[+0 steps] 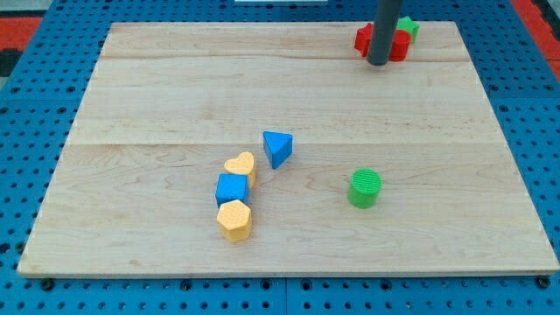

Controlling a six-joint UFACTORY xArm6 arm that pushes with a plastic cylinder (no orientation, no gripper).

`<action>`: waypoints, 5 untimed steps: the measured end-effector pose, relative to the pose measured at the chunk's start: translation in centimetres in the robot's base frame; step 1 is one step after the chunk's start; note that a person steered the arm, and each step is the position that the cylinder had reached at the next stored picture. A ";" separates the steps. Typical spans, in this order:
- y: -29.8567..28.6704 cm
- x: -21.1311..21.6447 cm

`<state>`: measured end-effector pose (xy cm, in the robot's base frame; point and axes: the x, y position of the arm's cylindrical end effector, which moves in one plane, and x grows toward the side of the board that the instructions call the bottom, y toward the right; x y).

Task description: Move the green circle below the red star

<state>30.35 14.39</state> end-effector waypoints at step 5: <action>6.5 16.4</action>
<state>46.70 20.88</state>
